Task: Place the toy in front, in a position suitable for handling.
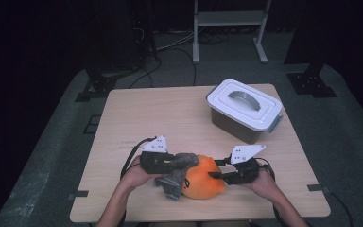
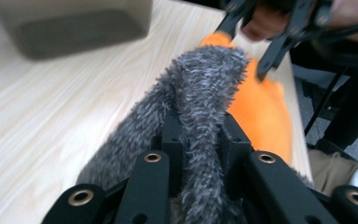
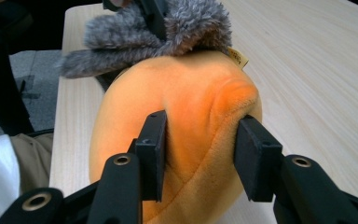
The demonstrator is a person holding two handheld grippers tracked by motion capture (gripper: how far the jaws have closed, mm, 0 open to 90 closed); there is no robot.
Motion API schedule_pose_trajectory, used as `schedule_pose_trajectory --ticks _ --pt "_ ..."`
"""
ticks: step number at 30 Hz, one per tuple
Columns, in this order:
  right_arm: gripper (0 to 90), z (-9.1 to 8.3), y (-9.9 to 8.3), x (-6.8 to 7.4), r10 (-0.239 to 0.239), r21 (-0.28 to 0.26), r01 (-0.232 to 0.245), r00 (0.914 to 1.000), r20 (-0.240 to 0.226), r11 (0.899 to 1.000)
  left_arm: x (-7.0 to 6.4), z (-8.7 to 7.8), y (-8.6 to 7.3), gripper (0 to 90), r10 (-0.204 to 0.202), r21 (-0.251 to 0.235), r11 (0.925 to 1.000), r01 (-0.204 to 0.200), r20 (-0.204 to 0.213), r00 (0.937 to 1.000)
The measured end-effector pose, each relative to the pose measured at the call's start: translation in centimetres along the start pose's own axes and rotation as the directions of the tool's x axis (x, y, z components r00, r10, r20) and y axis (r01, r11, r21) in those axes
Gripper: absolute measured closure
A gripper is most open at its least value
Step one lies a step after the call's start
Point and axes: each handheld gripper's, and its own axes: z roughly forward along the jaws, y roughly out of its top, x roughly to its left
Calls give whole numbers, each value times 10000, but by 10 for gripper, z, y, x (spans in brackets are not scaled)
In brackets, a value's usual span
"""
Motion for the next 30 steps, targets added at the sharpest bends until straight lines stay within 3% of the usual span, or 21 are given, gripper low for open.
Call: schedule_pose_trajectory --ticks 2,6,8,12,14,18,21,24,27,30 --pt "540 0 -1 -1 92 -13 -93 9998 -147 10000 1 2 -5 758 -191 -104 9998 195 348 9992" --pt "350 1 -1 -6 694 105 -690 9965 -470 9976 -5 6 -3 765 50 70 10000 -55 679 9977" --pt "296 -1 -2 -9 925 104 -921 9946 -472 9957 -8 8 -1 765 223 64 9997 -229 893 9958" --pt "278 3 -5 -13 1310 288 -1292 9885 -751 9912 -11 10 1 765 322 92 9994 -333 1023 9942" --pt "353 7 -6 -11 1421 385 -1395 9868 -770 9895 -10 10 1 765 290 109 9995 -301 921 9953" --pt "542 4 -1 -5 615 160 -612 9980 -165 9980 -9 4 5 766 339 -167 9993 -333 356 9988" --pt "567 2 5 3 -40 -186 48 9991 424 9998 -10 -1 11 766 422 -514 9978 -417 89 9991" --pt "564 1 9 8 -544 -308 568 9960 714 9979 -12 -1 14 766 488 -716 9962 -487 -8 9988" --pt "539 3 5 6 -439 -265 455 9973 580 9986 -11 5 9 764 398 -476 9981 -399 -40 9992" --pt "429 1 1 -2 123 -207 -118 9996 255 9997 -10 11 3 764 158 -364 9992 -147 309 9994"
